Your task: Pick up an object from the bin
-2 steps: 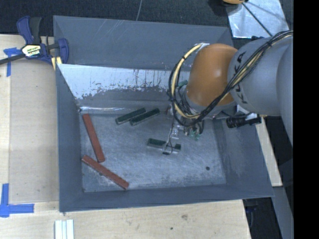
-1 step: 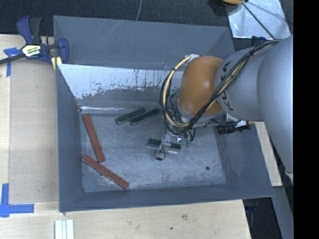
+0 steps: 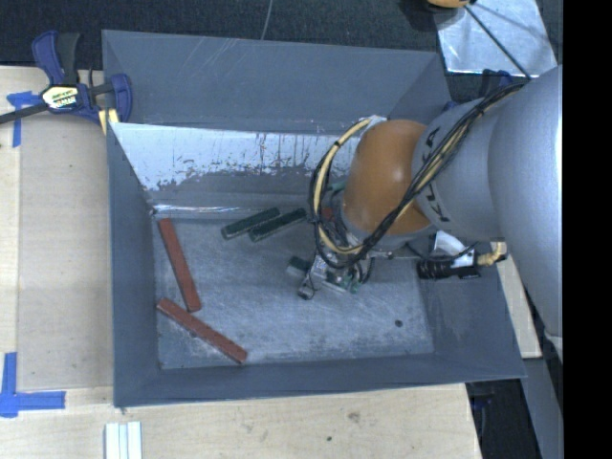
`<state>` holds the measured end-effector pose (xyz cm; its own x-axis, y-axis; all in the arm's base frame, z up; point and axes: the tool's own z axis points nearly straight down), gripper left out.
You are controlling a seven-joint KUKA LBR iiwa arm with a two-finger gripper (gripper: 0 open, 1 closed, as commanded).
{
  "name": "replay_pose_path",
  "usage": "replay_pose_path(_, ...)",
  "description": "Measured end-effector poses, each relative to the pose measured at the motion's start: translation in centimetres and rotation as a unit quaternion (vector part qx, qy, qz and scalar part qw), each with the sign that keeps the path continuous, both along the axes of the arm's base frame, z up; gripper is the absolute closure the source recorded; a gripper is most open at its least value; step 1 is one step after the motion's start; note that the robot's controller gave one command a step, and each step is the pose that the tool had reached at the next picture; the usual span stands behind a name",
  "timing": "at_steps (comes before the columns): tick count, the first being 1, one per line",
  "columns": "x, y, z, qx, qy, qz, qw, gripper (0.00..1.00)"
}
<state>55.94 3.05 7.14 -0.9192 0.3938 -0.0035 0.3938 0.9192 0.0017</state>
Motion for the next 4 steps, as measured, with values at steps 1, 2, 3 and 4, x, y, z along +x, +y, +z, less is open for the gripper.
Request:
replay_pose_path(1, 0.0, 0.0, 0.0, 0.0, 0.0, 0.0, 1.0, 1.0)
replay_pose_path(2, -0.1, 0.0, 0.4, 0.0, 0.0021, 0.0, 1.0, 1.0)
replay_pose_path(3, -0.3, -0.1, 2.5, 0.0, 0.0047, 0.0, 1.0, 1.0)
replay_pose_path(4, 0.0, -0.1, 3.9, 0.0, -0.0008, 0.0, 1.0, 1.0)
